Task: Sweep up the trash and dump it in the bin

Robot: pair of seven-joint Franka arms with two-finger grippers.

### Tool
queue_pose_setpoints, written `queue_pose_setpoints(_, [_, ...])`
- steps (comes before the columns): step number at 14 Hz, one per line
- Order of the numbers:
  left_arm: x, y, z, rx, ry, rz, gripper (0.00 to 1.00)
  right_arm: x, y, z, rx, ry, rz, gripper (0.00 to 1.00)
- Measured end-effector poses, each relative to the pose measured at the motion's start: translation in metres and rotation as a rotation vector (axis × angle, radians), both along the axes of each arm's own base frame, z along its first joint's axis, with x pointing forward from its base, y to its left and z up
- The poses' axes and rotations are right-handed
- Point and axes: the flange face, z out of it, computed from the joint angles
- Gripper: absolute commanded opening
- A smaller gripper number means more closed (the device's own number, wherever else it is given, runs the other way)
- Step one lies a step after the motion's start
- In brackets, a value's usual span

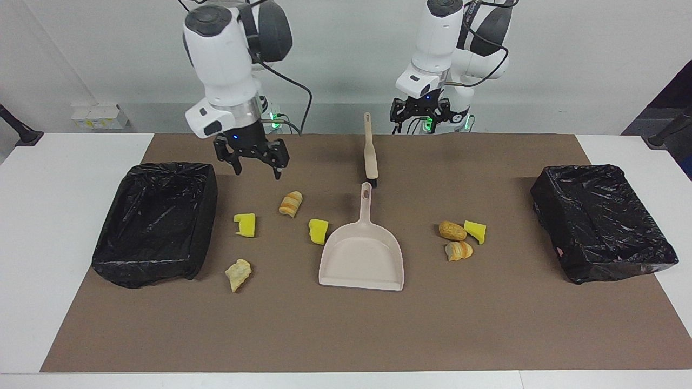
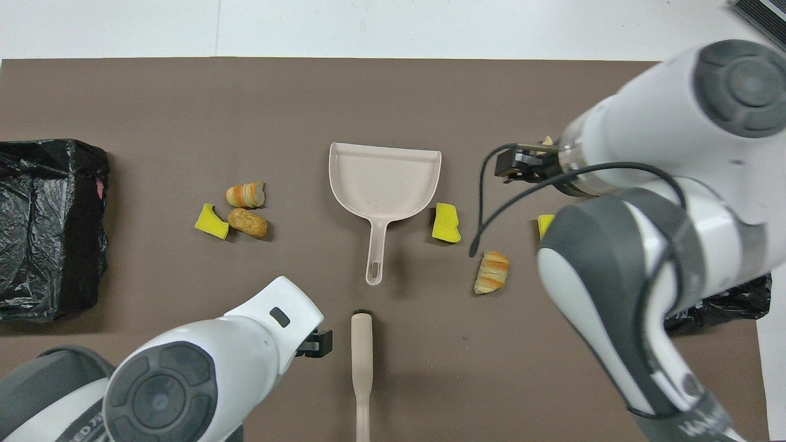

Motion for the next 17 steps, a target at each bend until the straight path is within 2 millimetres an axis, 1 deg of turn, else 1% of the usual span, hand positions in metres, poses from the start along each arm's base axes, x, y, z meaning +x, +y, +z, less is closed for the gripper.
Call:
queue_pose_setpoints(1, [-0.013,-0.013,-0.013,0.0,-0.001,-0.004,1.0,0.007,0.028,-0.016,0.003,0.003,-0.015,1.0])
queue_pose_setpoints(2, [-0.032,-0.029,-0.031,0.001,-0.003,-0.009,1.0,0.014,0.053,-0.032,0.003,0.002,-0.026,1.0])
queue_pose_setpoints(4, [-0.075,-0.057,-0.069,0.008,0.0,-0.017,1.0,0.022,0.094,-0.065,-0.01,0.016,-0.038,1.0])
queue_pose_setpoints(6, [-0.108,-0.072,-0.095,0.005,-0.005,-0.018,1.0,0.025,0.123,-0.091,-0.016,0.029,-0.051,1.0])
queue_pose_setpoints(7, [-0.121,-0.076,-0.105,0.009,-0.003,-0.02,1.0,0.025,0.135,-0.103,-0.015,0.031,-0.049,1.0])
queue_pose_setpoints(8, [-0.131,-0.078,-0.112,0.012,-0.002,-0.02,1.0,0.026,0.144,-0.117,-0.014,0.036,-0.046,0.97])
queue_pose_setpoints(10, [-0.143,-0.081,-0.125,0.007,-0.006,-0.024,1.0,0.027,0.158,-0.146,-0.015,0.046,-0.039,0.95])
queue_pose_setpoints(12, [-0.143,-0.079,-0.14,0.003,-0.006,-0.024,1.0,0.022,0.173,-0.165,-0.02,0.062,-0.043,0.95])
queue_pose_setpoints(14, [-0.144,-0.081,-0.153,0.005,0.001,-0.029,1.0,0.013,0.192,-0.173,-0.013,0.061,-0.049,0.95])
queue_pose_setpoints(17, [-0.146,-0.086,-0.163,-0.003,0.002,-0.039,1.0,-0.002,0.211,-0.18,-0.018,0.073,-0.025,0.95])
